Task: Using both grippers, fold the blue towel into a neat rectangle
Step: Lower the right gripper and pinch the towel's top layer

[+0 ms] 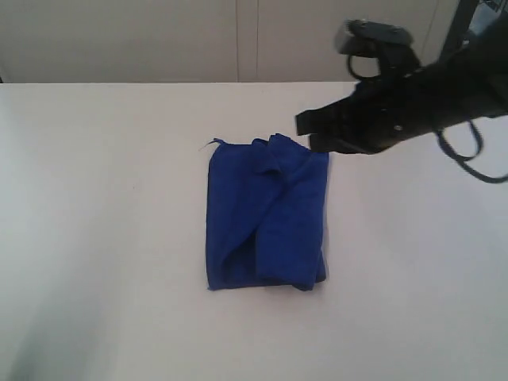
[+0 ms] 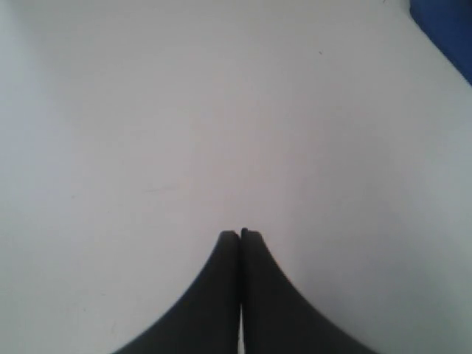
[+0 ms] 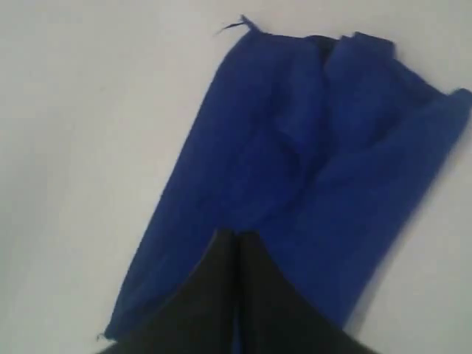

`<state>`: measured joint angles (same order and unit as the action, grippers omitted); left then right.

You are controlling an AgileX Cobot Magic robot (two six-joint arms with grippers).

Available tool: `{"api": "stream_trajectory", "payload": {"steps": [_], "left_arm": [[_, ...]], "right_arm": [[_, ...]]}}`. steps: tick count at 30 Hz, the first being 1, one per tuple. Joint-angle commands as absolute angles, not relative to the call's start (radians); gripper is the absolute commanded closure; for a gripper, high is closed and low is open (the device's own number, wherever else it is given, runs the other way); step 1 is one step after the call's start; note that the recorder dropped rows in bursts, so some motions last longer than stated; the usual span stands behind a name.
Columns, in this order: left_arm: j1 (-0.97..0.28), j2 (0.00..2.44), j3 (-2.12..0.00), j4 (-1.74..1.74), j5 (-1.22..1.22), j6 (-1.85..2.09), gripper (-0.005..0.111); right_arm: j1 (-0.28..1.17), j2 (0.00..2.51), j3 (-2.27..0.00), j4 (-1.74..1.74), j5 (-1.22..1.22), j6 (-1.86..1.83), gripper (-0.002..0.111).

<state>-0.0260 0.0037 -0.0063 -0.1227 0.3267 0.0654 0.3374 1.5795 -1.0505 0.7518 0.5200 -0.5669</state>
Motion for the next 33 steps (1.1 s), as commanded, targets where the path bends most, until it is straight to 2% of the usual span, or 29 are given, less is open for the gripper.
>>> {"api": "stream_trajectory", "payload": {"steps": [1,4,11,17,19,24,33], "left_arm": [[-0.023,0.000,0.000,-0.120,0.333,0.067,0.107],[-0.023,0.000,0.000,-0.120,0.333,0.067,0.107],[-0.023,0.000,0.000,-0.120,0.333,0.067,0.107],[-0.023,0.000,0.000,-0.120,0.333,0.067,0.107],[-0.023,0.000,0.000,-0.120,0.333,0.067,0.107],[-0.023,0.000,0.000,-0.120,0.333,0.067,0.107],[-0.023,0.000,0.000,-0.120,0.333,0.067,0.107]], "right_arm": [[0.403,1.729,-1.201,0.720,0.538,-0.575,0.108],[0.430,1.829,-1.305,0.653,0.547,-0.496,0.108],[0.491,1.986,-1.525,0.227,0.599,-0.109,0.108],[0.512,2.094,-1.605,0.152,0.568,-0.013,0.107],[0.514,2.117,-1.605,0.152,0.547,-0.013,0.101],[0.516,2.143,-1.605,0.152,0.491,0.000,0.077],[0.518,2.199,-1.605,0.152,0.428,0.046,0.075]]}}
